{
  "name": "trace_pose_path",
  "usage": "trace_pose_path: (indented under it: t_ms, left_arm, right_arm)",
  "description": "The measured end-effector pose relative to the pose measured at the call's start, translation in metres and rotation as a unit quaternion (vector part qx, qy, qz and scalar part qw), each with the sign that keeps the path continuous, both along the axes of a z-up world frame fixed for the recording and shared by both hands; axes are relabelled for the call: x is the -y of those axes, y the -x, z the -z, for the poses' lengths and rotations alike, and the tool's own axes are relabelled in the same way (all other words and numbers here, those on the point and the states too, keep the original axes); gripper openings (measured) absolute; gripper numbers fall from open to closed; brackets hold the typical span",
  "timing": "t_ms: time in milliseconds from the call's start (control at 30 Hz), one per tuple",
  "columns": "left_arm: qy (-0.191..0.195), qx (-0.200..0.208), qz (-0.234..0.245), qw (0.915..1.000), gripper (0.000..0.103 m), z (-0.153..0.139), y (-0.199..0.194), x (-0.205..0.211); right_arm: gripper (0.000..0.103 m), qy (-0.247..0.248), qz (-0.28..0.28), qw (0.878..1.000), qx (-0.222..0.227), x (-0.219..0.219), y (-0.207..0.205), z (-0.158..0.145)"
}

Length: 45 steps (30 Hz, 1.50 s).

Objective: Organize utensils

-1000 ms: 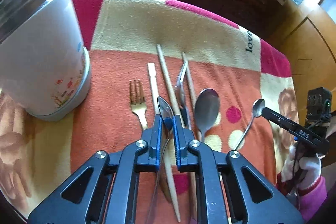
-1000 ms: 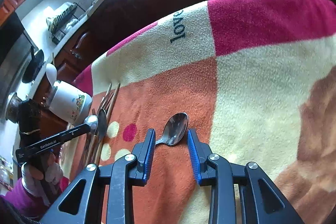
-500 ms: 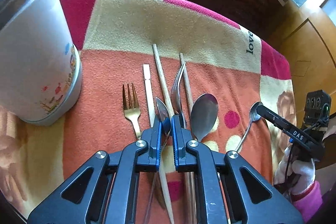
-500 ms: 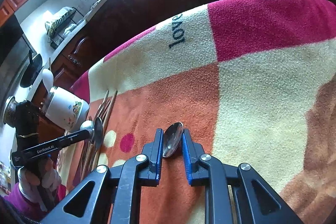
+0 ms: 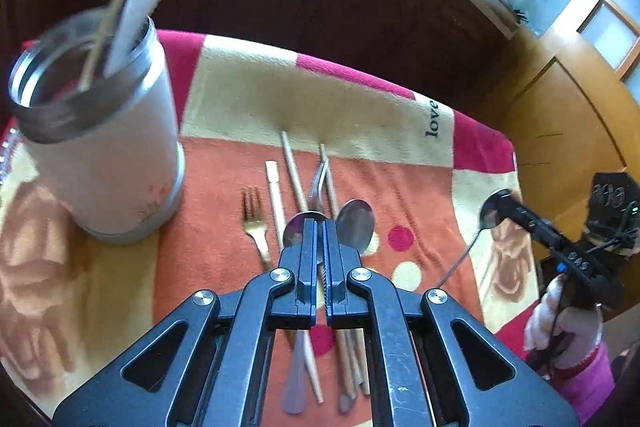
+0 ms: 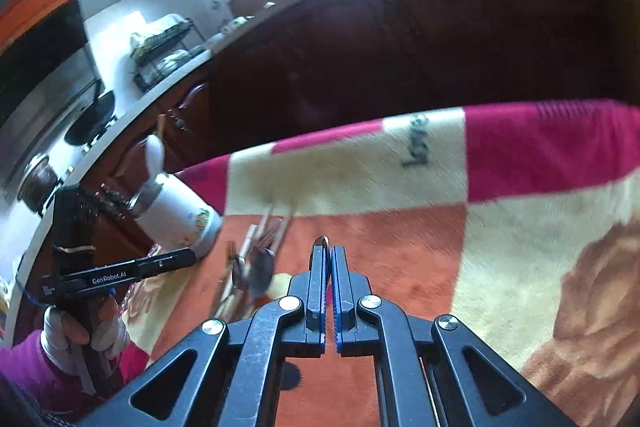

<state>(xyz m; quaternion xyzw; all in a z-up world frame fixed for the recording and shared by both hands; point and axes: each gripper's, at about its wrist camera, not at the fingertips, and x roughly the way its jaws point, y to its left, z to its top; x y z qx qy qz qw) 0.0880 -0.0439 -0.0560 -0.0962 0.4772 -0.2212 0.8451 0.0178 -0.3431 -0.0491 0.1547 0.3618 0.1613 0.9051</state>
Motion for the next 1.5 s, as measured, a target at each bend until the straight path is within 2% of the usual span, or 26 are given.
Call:
trace_pose_path:
  t_ms: [133,167,233,267,300,400,533,700,767,833,933,1033,1167,1267,1500]
  left_arm:
    - [-0.001,-0.012,0.000,0.9999,0.001,0.006,0.001,-0.001]
    - [-0.005,-0.012,0.002,0.9999,0.004,0.008,0.001,0.002]
    - [-0.020,-0.010,0.012,0.9997,0.015,0.012,-0.001,0.008]
    - [-0.030,-0.006,0.018,0.9994,0.028,0.014,-0.003,0.012]
    - [-0.042,-0.001,0.025,0.9988,0.035,0.017,-0.006,0.017]
    - [-0.076,0.007,0.046,0.9960,0.035,0.026,-0.018,0.027]
    - [-0.102,0.002,0.094,0.9904,0.035,0.041,-0.033,0.038]
    - [-0.119,0.002,0.128,0.9847,0.035,0.048,-0.044,0.043]
    - [-0.114,-0.007,0.139,0.9837,0.035,0.050,-0.049,0.041]
    - [-0.119,-0.013,0.140,0.9829,0.035,0.049,-0.052,0.039]
    - [-0.128,-0.001,0.136,0.9825,0.035,0.046,-0.055,0.036]
    - [-0.114,-0.007,0.140,0.9835,0.038,0.048,-0.057,0.035]
    - [-0.116,-0.001,0.154,0.9813,0.039,0.048,-0.058,0.038]
    - [-0.112,-0.017,0.159,0.9807,0.038,0.049,-0.059,0.039]
    - [-0.110,-0.048,0.125,0.9848,0.022,0.050,-0.029,0.034]
  right_arm:
    - [0.002,0.002,-0.006,1.000,0.005,-0.008,0.004,-0.009]
    - [0.002,0.007,-0.008,1.000,0.007,-0.009,0.006,-0.010]
    - [0.002,0.007,-0.008,1.000,0.005,-0.010,0.008,-0.010]
    - [0.002,0.005,-0.006,1.000,0.003,-0.010,0.009,-0.009]
    - [0.002,0.004,-0.004,1.000,0.002,-0.009,0.010,-0.008]
    - [0.002,-0.006,-0.001,1.000,-0.004,-0.001,0.010,-0.004]
    - [0.002,-0.015,-0.003,1.000,-0.010,0.007,0.007,0.002]
    - [0.002,-0.029,-0.003,0.999,-0.018,0.014,0.001,0.011]
    - [0.002,-0.032,-0.003,0.999,-0.021,0.015,-0.002,0.013]
    - [0.002,-0.032,-0.004,0.999,-0.023,0.014,-0.004,0.015]
    - [0.002,-0.035,-0.005,0.999,-0.024,0.012,-0.006,0.015]
    - [0.002,-0.034,-0.006,0.999,-0.023,0.010,-0.009,0.015]
    - [0.002,-0.036,-0.004,0.999,-0.024,0.009,-0.011,0.016]
    - [0.002,-0.036,-0.004,0.999,-0.025,0.009,-0.010,0.016]
    - [0.002,-0.037,-0.001,0.999,-0.026,0.010,-0.011,0.018]
